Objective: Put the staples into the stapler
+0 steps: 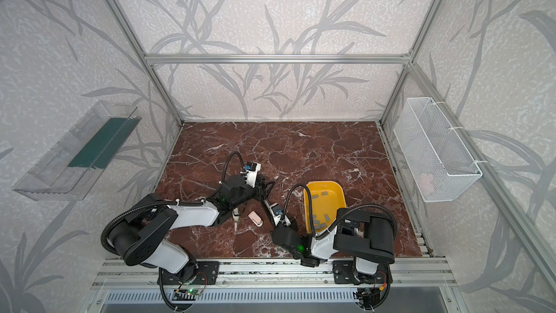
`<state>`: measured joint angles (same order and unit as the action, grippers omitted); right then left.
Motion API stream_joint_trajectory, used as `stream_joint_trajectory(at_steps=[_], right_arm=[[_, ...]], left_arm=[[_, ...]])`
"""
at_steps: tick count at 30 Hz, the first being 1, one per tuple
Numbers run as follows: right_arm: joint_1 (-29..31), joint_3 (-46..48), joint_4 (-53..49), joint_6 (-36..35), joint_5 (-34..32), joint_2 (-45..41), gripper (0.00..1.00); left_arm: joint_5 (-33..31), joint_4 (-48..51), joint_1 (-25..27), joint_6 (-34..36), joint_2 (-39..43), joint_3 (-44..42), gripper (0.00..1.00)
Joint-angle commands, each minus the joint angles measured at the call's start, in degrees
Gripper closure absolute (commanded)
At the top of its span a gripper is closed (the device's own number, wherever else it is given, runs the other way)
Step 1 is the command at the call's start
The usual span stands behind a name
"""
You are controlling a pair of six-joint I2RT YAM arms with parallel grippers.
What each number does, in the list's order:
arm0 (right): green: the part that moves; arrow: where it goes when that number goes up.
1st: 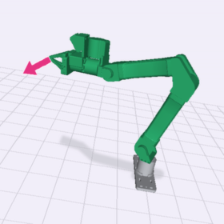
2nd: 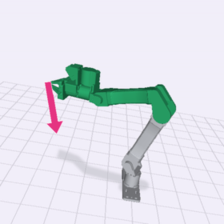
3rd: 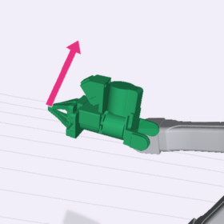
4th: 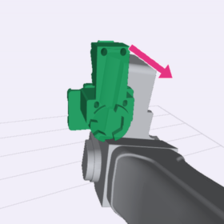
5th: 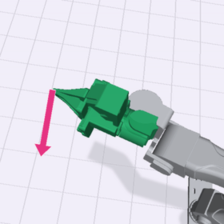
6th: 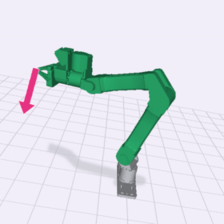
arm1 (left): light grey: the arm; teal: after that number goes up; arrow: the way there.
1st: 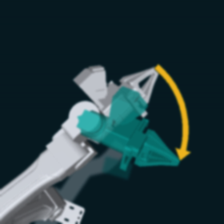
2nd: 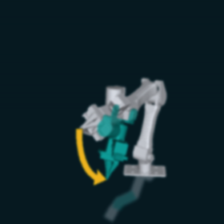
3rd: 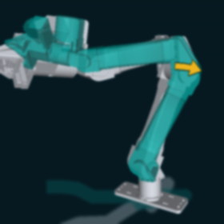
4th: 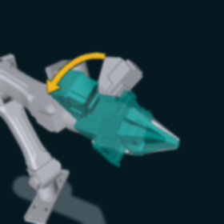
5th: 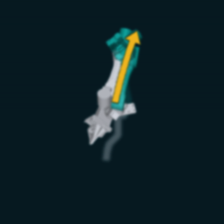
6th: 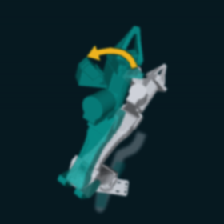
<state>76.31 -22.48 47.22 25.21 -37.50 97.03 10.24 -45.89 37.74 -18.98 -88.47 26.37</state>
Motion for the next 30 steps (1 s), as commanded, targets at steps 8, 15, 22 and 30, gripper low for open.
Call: stream_joint_trajectory(at_steps=[8, 15, 22, 30], right_arm=[[0.35, 2.65, 6.59, 0.28, -1.39, 0.16, 0.95], [0.40, 3.14, 7.77, 0.11, -1.26, 0.35, 0.96], [0.41, 3.32, 7.78, 0.22, -1.52, 0.35, 0.96], [0.41, 3.30, 7.87, 0.15, -1.61, 0.35, 0.96]], left_arm=[[2.35, -14.42, 3.04, 7.55, -0.36, -6.81, 0.25], [3.38, -21.61, 4.10, 9.30, -2.75, -9.07, 0.09], [5.40, -26.62, 5.44, 11.41, -4.75, -10.39, 0.03], [6.68, -35.06, 7.32, 13.74, -7.51, -13.07, 0.01]])
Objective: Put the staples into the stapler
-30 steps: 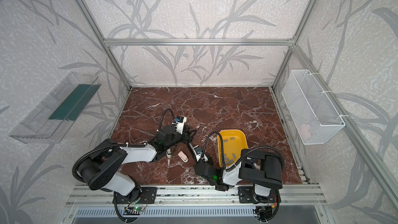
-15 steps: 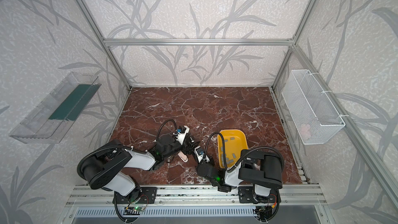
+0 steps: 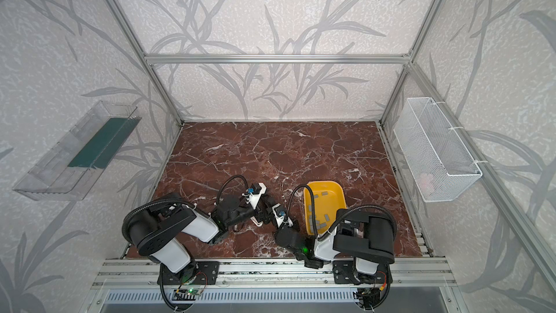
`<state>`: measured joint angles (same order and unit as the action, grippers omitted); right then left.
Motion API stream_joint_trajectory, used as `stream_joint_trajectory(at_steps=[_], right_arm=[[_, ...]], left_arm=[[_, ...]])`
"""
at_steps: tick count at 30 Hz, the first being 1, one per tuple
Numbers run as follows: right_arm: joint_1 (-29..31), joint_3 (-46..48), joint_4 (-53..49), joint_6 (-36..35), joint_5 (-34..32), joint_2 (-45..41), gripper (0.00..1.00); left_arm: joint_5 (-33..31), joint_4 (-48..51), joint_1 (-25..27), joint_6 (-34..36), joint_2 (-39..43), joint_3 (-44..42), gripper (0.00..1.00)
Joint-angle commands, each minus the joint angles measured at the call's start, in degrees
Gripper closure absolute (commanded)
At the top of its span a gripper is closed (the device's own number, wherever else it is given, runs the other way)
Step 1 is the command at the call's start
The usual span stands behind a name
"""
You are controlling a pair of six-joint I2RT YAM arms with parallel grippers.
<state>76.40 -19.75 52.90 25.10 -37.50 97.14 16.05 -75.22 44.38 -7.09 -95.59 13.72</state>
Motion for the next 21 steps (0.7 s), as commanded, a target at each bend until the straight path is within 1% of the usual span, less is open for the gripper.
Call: stream_joint_trajectory(at_steps=[1, 4, 7, 9, 11, 15, 16, 17, 19, 20, 21], right_arm=[[0.28, 0.65, 2.12, 0.38, -1.54, 0.30, 0.96], [0.33, 0.75, 2.20, 0.43, -1.68, 0.25, 0.96], [0.33, 0.87, 1.86, 0.63, -1.83, 0.02, 0.96], [0.28, 1.03, 1.60, 0.65, -1.93, -0.07, 0.91], [0.33, 1.06, 1.51, 0.56, -2.04, -0.32, 0.83], [0.28, 0.98, 1.07, -0.11, -1.79, -1.36, 0.81], [0.37, 0.92, 0.57, -0.22, -1.70, -1.88, 0.78], [0.44, 0.89, -0.12, -0.23, -1.74, -2.62, 0.72], [0.87, 0.85, -1.69, -0.40, -2.04, -4.33, 0.56], [1.12, 0.79, -2.83, -0.57, -2.55, -5.42, 0.50], [1.53, 0.74, -3.75, -0.81, -3.06, -6.40, 0.47]], left_arm=[[0.50, -5.71, 1.07, 2.16, -0.11, -0.42, 0.01], [-0.79, -5.69, 1.66, 1.92, 1.91, -1.34, 0.01], [-0.44, -5.70, 1.68, 1.45, 6.67, -3.84, 0.01], [-0.70, -5.56, 1.69, 1.35, 9.88, -5.52, 0.01], [-1.47, -4.46, 1.69, 1.72, 12.28, -6.72, 0.01], [-6.08, 2.87, 1.75, 1.91, 15.59, -5.47, 0.01], [-7.53, 5.21, 1.71, 1.79, 16.41, -4.80, 0.01], [-9.06, 7.34, 1.75, 1.53, 17.37, -4.26, 0.01], [-11.75, 10.30, 1.68, 1.23, 19.13, -3.75, 0.02], [-13.04, 11.45, 1.75, 1.03, 20.07, -3.70, 0.01], [-13.81, 12.59, 1.68, 1.02, 20.79, -3.70, 0.01]])
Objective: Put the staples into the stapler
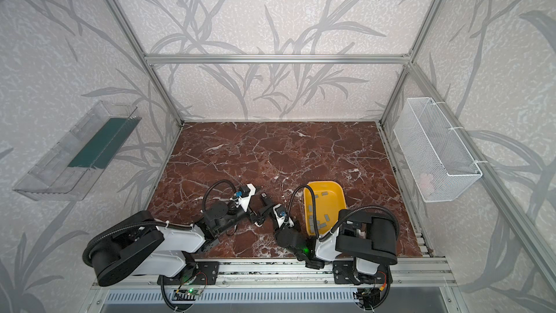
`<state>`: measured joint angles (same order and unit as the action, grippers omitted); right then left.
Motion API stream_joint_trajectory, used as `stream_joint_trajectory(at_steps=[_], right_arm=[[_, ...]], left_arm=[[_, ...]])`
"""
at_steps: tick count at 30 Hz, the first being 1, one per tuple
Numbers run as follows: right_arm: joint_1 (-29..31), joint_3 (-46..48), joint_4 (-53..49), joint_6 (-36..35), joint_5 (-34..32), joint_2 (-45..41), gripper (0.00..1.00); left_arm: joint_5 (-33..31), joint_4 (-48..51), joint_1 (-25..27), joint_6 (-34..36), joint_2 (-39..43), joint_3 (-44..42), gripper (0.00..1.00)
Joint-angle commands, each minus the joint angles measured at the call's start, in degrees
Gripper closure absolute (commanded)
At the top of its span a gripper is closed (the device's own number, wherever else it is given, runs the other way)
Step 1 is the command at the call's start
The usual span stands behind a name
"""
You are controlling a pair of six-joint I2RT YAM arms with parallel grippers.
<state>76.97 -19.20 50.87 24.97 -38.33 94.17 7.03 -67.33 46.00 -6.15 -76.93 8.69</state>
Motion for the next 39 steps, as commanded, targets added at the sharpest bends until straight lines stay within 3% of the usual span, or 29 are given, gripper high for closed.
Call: stream_joint_trajectory(at_steps=[1, 5, 12, 17, 39], right_arm=[[1.37, 0.16, -2.89, -0.98, -2.90, -4.70, 0.44], [2.36, 0.26, -6.90, -1.93, -4.11, -10.41, 0.44], [2.37, -2.31, -15.78, -2.38, -3.89, -16.46, 0.61], [2.27, -3.98, -17.31, -3.00, -3.86, -15.87, 0.68], [-1.16, -6.38, -20.81, 2.69, 0.19, -8.01, 0.74]], left_arm=[[-5.51, 5.84, 0.09, 0.11, 2.72, 1.34, 0.01], [-7.02, 9.55, 0.11, 0.52, 2.66, 2.75, 0.03], [-8.61, 4.46, 0.06, 0.90, -3.66, 3.66, 0.16], [-8.02, 2.94, 0.08, 0.97, -7.58, 5.13, 0.18], [-7.47, 7.87, 0.08, 2.97, -13.28, 10.08, 0.34]])
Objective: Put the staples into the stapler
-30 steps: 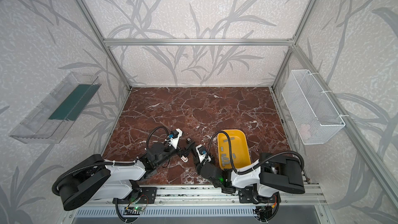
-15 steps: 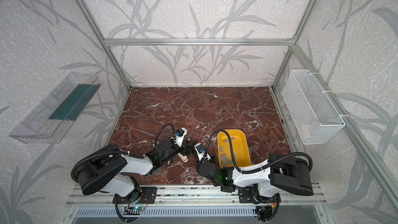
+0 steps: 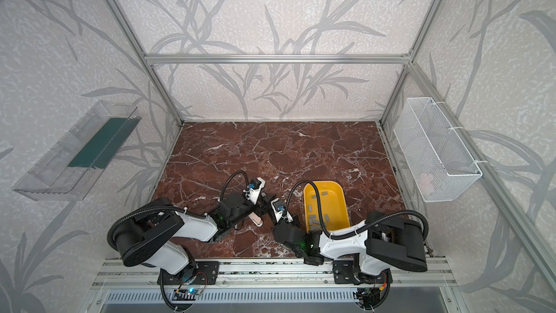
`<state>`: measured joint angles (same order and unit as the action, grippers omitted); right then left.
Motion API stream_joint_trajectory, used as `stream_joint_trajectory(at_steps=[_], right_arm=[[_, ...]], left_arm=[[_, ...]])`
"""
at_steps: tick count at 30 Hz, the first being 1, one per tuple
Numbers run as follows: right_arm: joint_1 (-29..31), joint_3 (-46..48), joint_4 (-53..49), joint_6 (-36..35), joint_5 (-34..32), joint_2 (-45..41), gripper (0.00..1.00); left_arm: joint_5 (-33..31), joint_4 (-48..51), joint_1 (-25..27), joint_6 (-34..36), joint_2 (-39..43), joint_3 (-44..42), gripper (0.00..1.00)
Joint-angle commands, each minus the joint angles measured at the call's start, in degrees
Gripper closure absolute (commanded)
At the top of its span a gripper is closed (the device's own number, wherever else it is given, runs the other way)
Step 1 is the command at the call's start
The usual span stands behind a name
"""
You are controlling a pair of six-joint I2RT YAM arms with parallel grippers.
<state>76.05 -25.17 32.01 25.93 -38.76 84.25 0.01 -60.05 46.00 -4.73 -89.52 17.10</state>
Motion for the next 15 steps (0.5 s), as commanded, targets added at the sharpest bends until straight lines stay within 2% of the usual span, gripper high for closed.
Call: stream_joint_trajectory(at_steps=[1, 15], right_arm=[[-0.22, -0.41, -2.04, 2.11, 0.65, 2.46, 0.74], [-0.20, 0.25, -1.97, 6.48, 0.95, 7.34, 0.79]], left_arm=[[-0.48, 0.84, 0.07, 1.73, -0.79, 1.78, 0.34], [-0.06, 3.44, 0.10, 3.67, -2.98, 3.48, 0.39]])
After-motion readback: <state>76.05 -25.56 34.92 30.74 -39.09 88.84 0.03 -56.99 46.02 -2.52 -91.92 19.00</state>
